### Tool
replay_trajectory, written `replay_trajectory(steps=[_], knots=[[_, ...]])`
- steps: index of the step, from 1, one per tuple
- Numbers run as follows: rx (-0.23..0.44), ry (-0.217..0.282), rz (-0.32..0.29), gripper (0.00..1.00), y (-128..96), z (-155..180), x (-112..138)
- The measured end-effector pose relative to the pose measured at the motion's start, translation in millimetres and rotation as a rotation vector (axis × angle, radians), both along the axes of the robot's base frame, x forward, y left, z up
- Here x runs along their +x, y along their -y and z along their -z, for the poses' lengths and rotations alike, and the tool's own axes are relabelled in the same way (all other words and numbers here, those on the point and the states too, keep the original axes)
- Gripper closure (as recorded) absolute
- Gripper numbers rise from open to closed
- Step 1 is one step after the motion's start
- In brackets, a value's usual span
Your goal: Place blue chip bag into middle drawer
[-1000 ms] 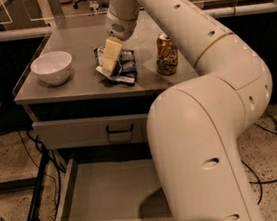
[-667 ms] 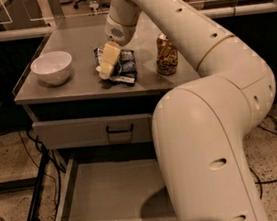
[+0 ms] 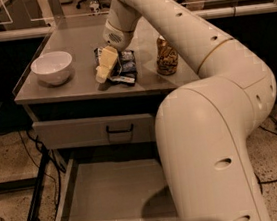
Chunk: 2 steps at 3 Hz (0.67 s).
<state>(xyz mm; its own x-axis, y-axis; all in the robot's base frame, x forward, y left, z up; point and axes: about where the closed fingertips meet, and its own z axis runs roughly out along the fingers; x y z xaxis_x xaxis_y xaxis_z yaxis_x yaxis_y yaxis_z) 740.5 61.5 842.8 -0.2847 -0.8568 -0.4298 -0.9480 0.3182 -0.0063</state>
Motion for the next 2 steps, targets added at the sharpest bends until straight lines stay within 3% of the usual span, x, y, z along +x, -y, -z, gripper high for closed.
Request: replay_trajectory(steps=[1,2], knots=[[0.000,0.000,0.000,0.14,0.0,0.0,0.0],[0.000,0.000,0.000,0.37,0.0,0.1,0.0]])
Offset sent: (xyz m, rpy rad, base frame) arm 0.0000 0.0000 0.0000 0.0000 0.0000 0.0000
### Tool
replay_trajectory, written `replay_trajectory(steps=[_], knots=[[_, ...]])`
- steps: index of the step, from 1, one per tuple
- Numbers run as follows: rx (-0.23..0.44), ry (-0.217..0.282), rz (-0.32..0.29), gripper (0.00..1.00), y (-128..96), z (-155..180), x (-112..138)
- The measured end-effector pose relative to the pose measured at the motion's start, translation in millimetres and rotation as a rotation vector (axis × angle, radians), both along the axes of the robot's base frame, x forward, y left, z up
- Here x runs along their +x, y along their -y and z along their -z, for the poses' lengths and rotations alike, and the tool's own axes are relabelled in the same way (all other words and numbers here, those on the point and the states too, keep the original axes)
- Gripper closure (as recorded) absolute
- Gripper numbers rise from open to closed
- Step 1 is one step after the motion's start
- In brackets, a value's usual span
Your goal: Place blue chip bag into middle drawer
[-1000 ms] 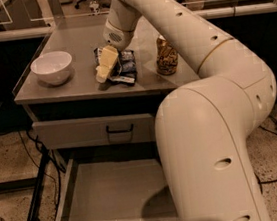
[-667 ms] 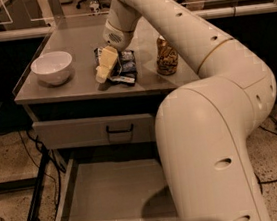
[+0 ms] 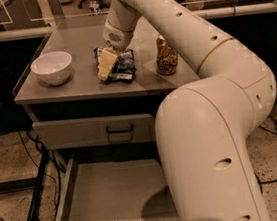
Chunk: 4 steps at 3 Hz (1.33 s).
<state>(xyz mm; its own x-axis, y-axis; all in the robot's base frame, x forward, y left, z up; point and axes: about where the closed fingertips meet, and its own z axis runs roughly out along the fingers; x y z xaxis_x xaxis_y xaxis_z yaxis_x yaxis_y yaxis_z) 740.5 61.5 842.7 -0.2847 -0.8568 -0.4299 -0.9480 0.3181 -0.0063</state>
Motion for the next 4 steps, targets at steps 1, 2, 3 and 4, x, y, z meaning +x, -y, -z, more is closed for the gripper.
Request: replay_trajectory(steps=[1,2,3,4], knots=[[0.000,0.000,0.000,0.58,0,0,0],[0.000,0.000,0.000,0.82,0,0,0],[0.000,0.000,0.000,1.00,0,0,0],[0.035,0.037,0.006,1.00,0,-14,-1]])
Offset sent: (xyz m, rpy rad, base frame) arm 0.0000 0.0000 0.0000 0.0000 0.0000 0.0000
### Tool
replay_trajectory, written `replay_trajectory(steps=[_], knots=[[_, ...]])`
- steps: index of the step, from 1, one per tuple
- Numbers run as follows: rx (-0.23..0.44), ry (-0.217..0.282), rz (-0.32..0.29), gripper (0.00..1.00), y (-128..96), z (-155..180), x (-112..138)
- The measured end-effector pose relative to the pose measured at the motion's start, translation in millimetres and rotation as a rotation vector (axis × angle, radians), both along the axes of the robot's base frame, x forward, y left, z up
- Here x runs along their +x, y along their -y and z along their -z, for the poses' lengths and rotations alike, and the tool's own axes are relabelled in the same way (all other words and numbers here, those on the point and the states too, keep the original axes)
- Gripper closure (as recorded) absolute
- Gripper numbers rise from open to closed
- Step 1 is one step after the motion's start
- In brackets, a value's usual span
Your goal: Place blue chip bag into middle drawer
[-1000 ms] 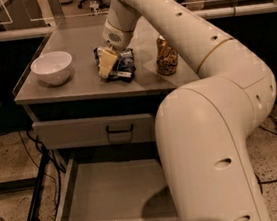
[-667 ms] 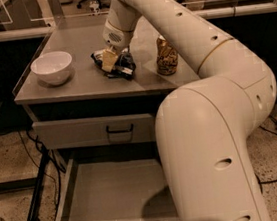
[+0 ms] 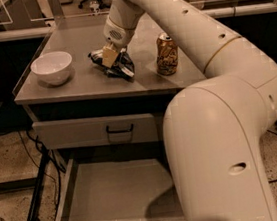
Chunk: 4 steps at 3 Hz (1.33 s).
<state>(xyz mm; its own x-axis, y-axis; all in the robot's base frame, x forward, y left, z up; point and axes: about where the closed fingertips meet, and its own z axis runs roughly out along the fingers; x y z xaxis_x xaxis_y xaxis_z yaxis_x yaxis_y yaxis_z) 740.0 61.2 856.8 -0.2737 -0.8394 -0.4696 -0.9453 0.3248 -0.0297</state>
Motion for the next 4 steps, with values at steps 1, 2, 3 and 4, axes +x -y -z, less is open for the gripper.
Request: replay_trajectory(steps=[1,2,3,4], knots=[[0.028,0.052,0.001,1.00,1,-27,-4],[0.058,0.120,-0.022,1.00,3,-68,-17],[0.064,0.134,-0.027,1.00,3,-77,-20],[0.048,0.152,-0.044,1.00,1,-80,-26]])
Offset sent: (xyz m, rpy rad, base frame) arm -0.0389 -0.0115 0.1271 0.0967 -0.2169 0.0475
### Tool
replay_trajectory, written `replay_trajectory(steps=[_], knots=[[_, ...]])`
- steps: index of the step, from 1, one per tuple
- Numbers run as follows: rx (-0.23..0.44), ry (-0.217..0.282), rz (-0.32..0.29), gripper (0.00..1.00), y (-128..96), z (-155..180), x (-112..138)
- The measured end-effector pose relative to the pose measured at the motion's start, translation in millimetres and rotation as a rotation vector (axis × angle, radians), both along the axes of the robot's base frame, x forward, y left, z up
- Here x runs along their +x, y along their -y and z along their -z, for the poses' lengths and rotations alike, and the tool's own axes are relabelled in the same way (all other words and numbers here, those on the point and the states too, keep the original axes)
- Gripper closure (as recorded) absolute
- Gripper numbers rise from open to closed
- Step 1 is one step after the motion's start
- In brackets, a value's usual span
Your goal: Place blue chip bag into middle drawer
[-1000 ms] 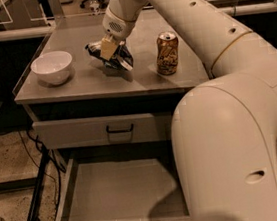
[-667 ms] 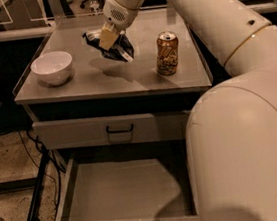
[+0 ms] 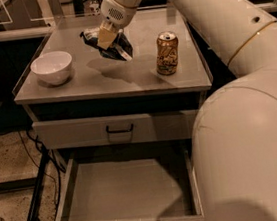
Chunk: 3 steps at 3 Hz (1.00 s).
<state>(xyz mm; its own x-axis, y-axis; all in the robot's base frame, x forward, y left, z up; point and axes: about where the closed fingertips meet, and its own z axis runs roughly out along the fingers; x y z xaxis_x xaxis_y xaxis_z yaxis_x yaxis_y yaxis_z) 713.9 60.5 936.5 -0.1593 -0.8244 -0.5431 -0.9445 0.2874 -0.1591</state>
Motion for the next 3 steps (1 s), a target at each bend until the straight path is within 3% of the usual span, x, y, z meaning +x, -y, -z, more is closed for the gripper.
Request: replay_trajectory(steps=[1,3], knots=[[-0.006,0.028,0.012,1.00,4,-10,-22],[-0.024,0.013,0.037,1.00,8,-5,-100]])
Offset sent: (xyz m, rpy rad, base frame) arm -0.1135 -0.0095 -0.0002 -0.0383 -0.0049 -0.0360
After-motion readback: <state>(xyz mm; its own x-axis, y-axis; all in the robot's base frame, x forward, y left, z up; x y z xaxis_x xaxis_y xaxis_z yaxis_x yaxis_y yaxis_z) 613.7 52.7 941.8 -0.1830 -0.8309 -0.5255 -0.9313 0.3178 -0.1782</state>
